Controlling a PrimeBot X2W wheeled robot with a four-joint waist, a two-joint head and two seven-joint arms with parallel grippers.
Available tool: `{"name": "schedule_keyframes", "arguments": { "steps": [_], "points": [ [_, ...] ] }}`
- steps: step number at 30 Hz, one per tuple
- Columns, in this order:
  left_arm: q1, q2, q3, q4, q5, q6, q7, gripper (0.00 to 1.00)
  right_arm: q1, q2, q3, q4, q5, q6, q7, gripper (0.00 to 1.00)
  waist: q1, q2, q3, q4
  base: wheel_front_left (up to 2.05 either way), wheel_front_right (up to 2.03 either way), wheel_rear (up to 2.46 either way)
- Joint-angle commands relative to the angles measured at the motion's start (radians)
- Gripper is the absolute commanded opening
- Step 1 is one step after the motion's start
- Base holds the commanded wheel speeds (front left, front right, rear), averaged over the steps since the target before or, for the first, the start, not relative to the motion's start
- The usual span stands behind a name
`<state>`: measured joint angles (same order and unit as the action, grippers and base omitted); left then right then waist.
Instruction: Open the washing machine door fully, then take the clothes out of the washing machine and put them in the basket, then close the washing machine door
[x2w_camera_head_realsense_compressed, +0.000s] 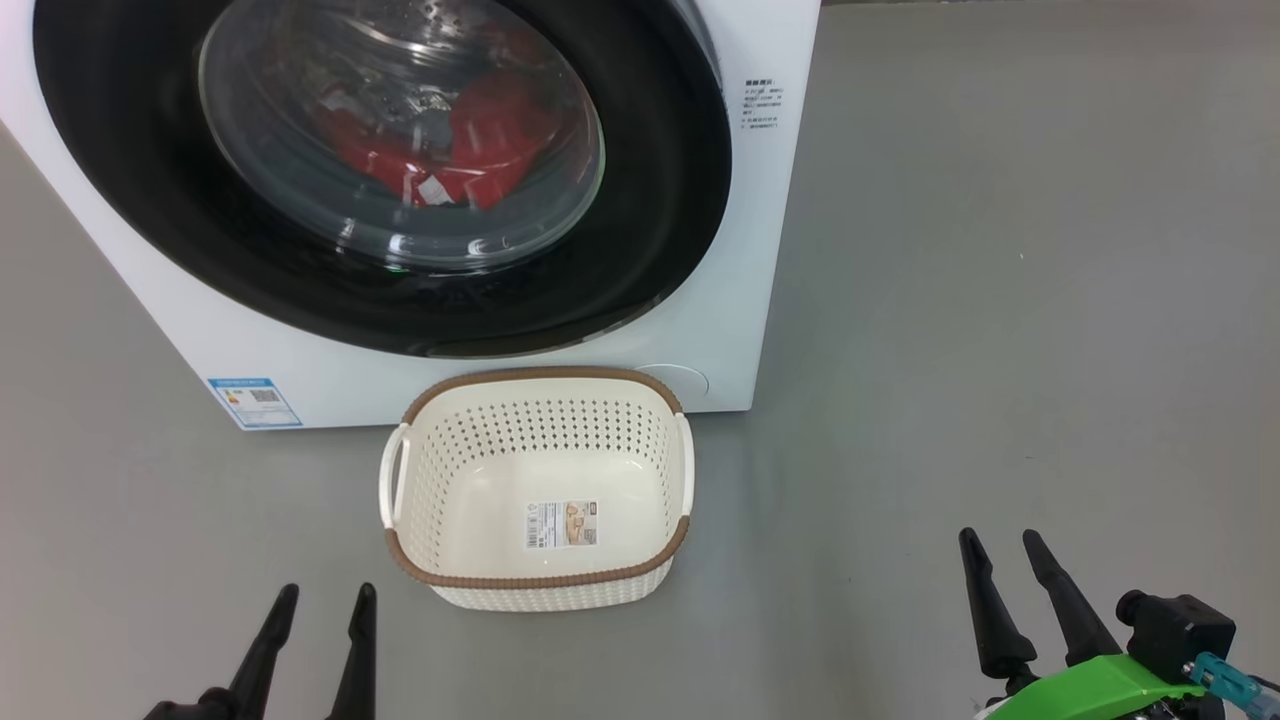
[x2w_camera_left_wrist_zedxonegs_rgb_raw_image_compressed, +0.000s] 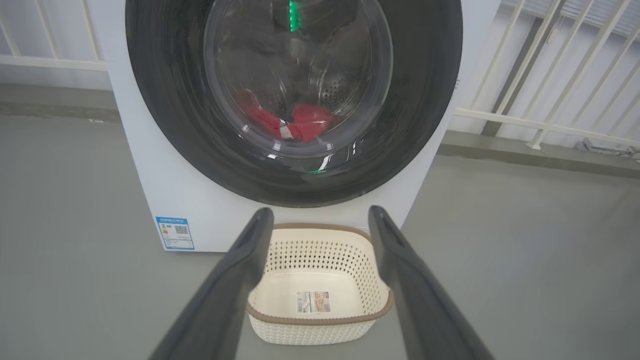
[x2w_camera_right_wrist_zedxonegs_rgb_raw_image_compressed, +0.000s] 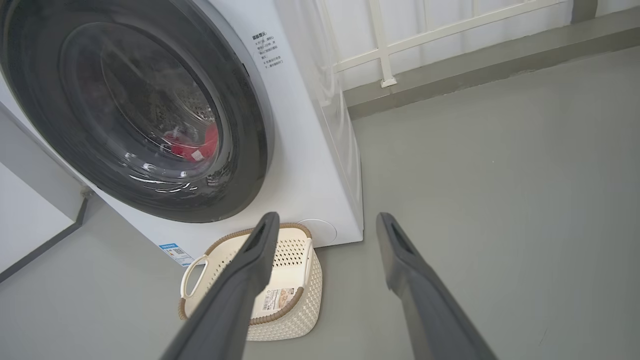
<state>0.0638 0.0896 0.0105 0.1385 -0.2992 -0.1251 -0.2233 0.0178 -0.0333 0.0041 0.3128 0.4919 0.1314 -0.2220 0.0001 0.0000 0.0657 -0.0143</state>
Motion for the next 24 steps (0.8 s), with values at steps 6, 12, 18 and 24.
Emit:
{"name": "schedule_keyframes", "arguments": {
  "steps": [6, 12, 18, 24],
  "points": [
    [-0.002, 0.030, 0.022, -0.010, 0.084, -0.005, -0.032, 1.00, 0.003, -0.017, 0.009, -0.022, -0.071, -0.001, -0.034, 1.00, -0.0001, 0.0000, 0.004, -0.003, 0.00, 0.00, 0.00],
    [-0.002, 0.029, 0.021, 0.009, 0.086, -0.006, -0.038, 1.00, 0.007, -0.017, 0.006, -0.020, -0.087, -0.001, -0.040, 1.00, -0.0001, 0.0000, 0.005, -0.005, 0.00, 0.00, 0.00],
    [-0.010, 0.029, 0.021, 0.031, 0.039, -0.006, -0.038, 1.00, 0.009, -0.017, -0.010, -0.018, -0.085, -0.001, -0.040, 1.00, -0.0001, 0.0000, 0.010, -0.003, 0.00, 0.00, 0.00],
    [-0.015, 0.039, 0.012, 0.043, 0.017, -0.006, -0.038, 1.00, 0.015, -0.017, -0.019, -0.013, -0.080, -0.001, -0.040, 1.00, -0.0001, 0.0000, 0.012, 0.000, 0.00, 0.00, 0.00]
  ]
}}
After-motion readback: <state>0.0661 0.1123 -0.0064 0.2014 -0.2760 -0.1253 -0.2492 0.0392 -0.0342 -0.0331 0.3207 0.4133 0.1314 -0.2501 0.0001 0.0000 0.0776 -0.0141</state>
